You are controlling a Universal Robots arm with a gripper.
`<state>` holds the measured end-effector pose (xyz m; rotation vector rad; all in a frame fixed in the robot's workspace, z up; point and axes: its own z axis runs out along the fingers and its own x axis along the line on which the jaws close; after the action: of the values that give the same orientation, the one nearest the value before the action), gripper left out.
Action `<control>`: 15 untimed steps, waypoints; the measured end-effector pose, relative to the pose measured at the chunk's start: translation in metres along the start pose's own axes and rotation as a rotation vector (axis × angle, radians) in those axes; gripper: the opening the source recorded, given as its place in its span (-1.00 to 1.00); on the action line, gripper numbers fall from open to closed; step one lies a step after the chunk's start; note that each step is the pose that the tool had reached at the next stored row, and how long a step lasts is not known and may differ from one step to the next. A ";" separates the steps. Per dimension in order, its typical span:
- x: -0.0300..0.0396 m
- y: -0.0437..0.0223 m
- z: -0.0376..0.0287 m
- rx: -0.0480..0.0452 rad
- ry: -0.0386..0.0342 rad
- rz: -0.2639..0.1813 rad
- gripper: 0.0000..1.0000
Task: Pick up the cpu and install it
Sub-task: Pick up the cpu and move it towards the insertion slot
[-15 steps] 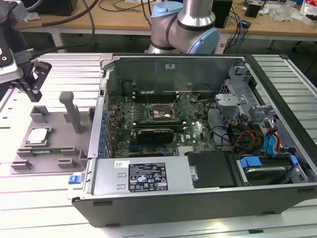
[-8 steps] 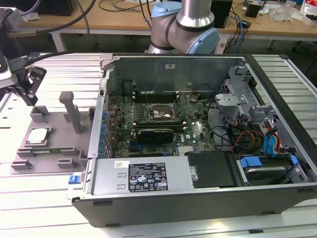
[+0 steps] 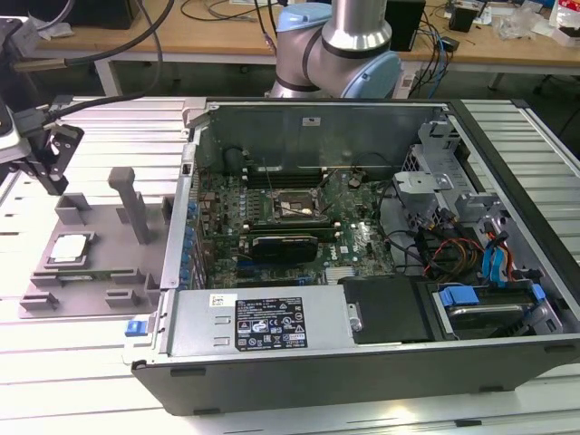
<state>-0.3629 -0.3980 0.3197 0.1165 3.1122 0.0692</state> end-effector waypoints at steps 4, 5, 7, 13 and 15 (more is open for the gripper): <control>0.0003 0.0000 0.0000 0.0000 0.0000 0.000 -0.79; 0.0004 0.0000 0.0000 0.0000 0.0000 0.000 -0.79; 0.0011 -0.0001 0.0002 -0.0001 -0.0001 0.000 -0.79; 0.0059 -0.0005 0.0011 0.0000 0.0000 0.000 -0.79; 0.0079 -0.0007 0.0016 -0.0001 -0.0001 0.000 -0.79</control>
<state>-0.3708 -0.3980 0.3178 0.1163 3.1120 0.0693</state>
